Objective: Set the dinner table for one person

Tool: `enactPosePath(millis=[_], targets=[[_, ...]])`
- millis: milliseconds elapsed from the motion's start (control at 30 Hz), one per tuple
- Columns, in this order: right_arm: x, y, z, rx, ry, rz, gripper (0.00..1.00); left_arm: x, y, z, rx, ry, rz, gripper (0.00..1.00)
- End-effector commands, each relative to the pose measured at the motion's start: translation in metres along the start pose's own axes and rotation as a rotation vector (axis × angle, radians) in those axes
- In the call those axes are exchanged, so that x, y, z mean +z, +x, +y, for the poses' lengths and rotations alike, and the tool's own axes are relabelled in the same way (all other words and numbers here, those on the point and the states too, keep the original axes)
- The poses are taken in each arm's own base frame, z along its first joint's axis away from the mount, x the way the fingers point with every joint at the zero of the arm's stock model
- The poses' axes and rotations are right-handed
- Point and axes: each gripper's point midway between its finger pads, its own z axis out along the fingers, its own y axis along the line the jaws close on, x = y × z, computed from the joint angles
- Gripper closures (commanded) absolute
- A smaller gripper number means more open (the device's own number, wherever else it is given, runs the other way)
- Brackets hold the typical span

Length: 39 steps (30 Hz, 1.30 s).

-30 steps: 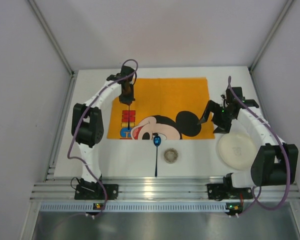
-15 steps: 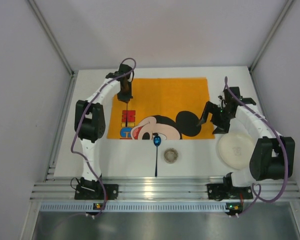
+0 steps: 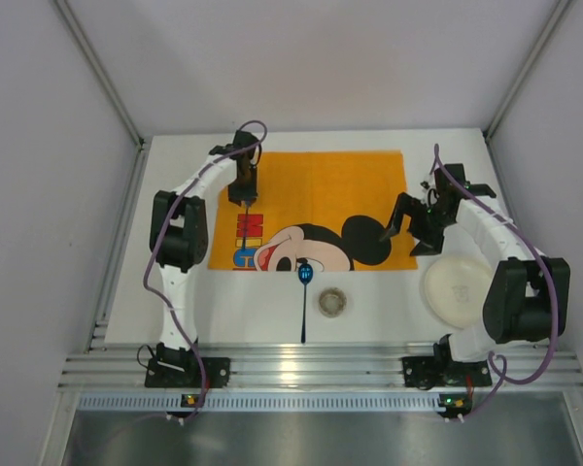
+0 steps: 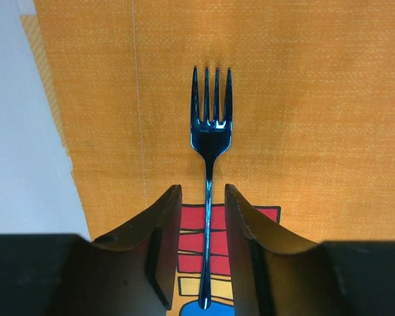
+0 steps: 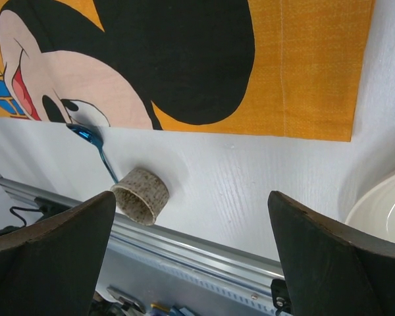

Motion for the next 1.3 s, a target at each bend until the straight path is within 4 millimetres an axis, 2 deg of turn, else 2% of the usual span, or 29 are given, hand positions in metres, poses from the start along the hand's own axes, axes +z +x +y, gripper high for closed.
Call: enactPosePath(millis=[0, 167, 300, 367, 400, 433, 467, 533, 667, 700, 800, 900, 1067, 1267], targets=[[-0.007, -0.008, 0.013, -0.038, -0.045, -0.023, 0.00, -0.004, -0.016, 0.006, -0.016, 0.000, -0.052, 0.61], [-0.004, 0.000, 0.012, -0.048, -0.037, -0.005, 0.00, -0.030, -0.031, 0.009, -0.029, 0.002, -0.109, 0.31], [-0.007, -0.001, 0.010, -0.045, -0.019, -0.029, 0.00, -0.060, -0.038, 0.010, -0.051, 0.012, -0.150, 0.21], [-0.010, -0.003, 0.012, -0.045, -0.017, -0.039, 0.00, -0.077, -0.039, 0.009, -0.071, 0.036, -0.171, 0.20], [-0.011, -0.006, 0.008, -0.044, 0.008, -0.052, 0.00, -0.080, -0.034, 0.009, -0.084, 0.042, -0.165, 0.20], [-0.015, -0.005, 0.004, -0.037, 0.040, -0.052, 0.00, -0.094, -0.035, 0.007, -0.093, 0.066, -0.184, 0.19], [-0.019, -0.006, -0.002, -0.033, 0.077, -0.067, 0.00, -0.098, -0.033, 0.006, -0.103, 0.080, -0.185, 0.19], [-0.026, -0.012, -0.023, 0.002, 0.195, -0.115, 0.00, -0.111, -0.022, 0.001, -0.119, 0.121, -0.181, 0.19], [-0.039, -0.007, -0.063, 0.080, 0.376, -0.143, 0.00, -0.128, -0.002, -0.005, -0.141, 0.186, -0.182, 0.19], [-0.041, -0.005, -0.078, 0.103, 0.432, -0.147, 0.00, -0.132, 0.007, -0.004, -0.145, 0.195, -0.178, 0.19], [-0.043, 0.000, -0.100, 0.153, 0.482, -0.155, 0.00, -0.139, 0.024, -0.008, -0.146, 0.238, -0.169, 0.19], [-0.029, 0.004, -0.108, 0.160, 0.481, -0.135, 0.00, -0.139, 0.041, -0.005, -0.149, 0.241, -0.150, 0.19], [-0.009, 0.008, -0.115, 0.172, 0.477, -0.100, 0.09, -0.139, 0.062, -0.001, -0.149, 0.240, -0.125, 0.20], [-0.003, 0.005, -0.123, 0.164, 0.510, -0.089, 0.14, -0.144, 0.070, 0.004, -0.142, 0.228, -0.132, 0.21]])
